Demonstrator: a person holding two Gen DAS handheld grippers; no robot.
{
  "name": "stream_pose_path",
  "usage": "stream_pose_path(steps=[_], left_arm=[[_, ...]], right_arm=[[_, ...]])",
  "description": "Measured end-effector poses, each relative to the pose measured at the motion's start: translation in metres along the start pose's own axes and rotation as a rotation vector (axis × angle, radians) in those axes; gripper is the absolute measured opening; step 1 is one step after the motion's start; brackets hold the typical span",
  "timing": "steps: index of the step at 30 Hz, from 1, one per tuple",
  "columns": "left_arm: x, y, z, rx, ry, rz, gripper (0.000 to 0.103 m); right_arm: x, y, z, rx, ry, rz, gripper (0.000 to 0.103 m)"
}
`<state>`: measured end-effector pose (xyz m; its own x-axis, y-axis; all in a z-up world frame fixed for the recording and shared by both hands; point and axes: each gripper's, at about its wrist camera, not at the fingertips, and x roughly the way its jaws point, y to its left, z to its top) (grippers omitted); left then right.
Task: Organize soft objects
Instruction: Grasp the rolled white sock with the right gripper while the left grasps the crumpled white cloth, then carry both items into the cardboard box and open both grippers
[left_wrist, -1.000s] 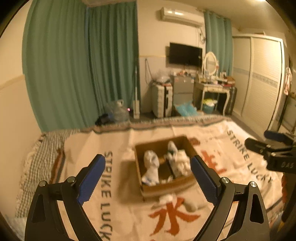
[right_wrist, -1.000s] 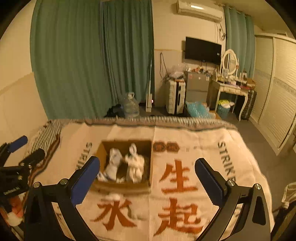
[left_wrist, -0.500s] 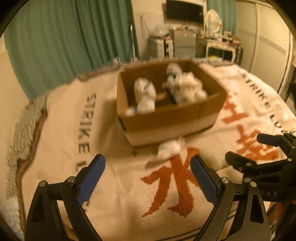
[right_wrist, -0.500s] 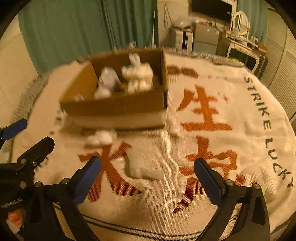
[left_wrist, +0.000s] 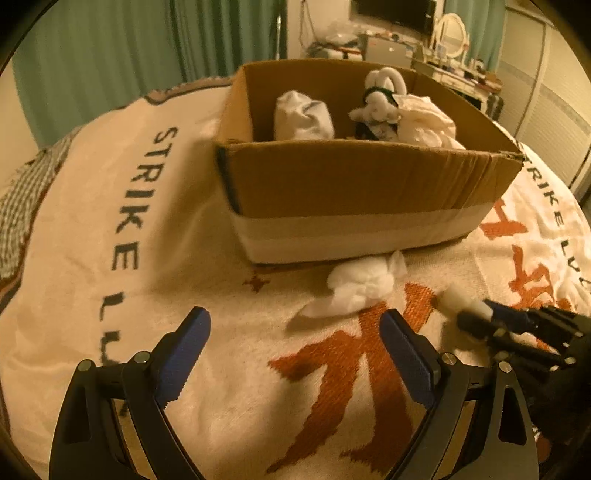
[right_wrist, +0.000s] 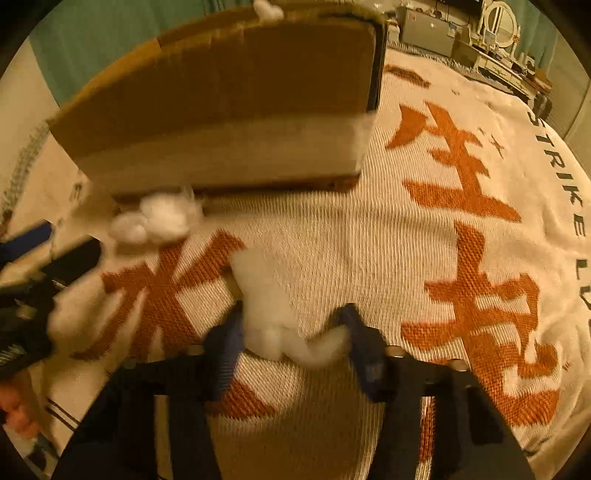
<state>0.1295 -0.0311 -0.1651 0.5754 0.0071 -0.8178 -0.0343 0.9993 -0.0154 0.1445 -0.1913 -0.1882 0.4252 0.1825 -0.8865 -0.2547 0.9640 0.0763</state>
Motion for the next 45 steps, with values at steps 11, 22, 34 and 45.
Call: stream_pose_path(steps=[11,22,34,45], left_arm=[[0.035,-0.031,0.006,0.065,0.027,-0.044,0.080],[0.035,-0.037,0.008,0.086,0.039,-0.113,0.041],[-0.049,-0.024,0.000,0.051,0.000,-0.134,0.041],[-0.146,-0.020,0.022,0.096,-0.175,-0.124,0.041]], right_arm=[[-0.023,-0.015,0.026,0.020,-0.140,0.031,0.021],[-0.013,-0.021,0.034,0.024,-0.114,0.053,0.021],[-0.066,-0.012,0.024,0.021,-0.158,0.062,0.021],[-0.172,0.023,0.014,-0.059,-0.297,0.068,0.021]])
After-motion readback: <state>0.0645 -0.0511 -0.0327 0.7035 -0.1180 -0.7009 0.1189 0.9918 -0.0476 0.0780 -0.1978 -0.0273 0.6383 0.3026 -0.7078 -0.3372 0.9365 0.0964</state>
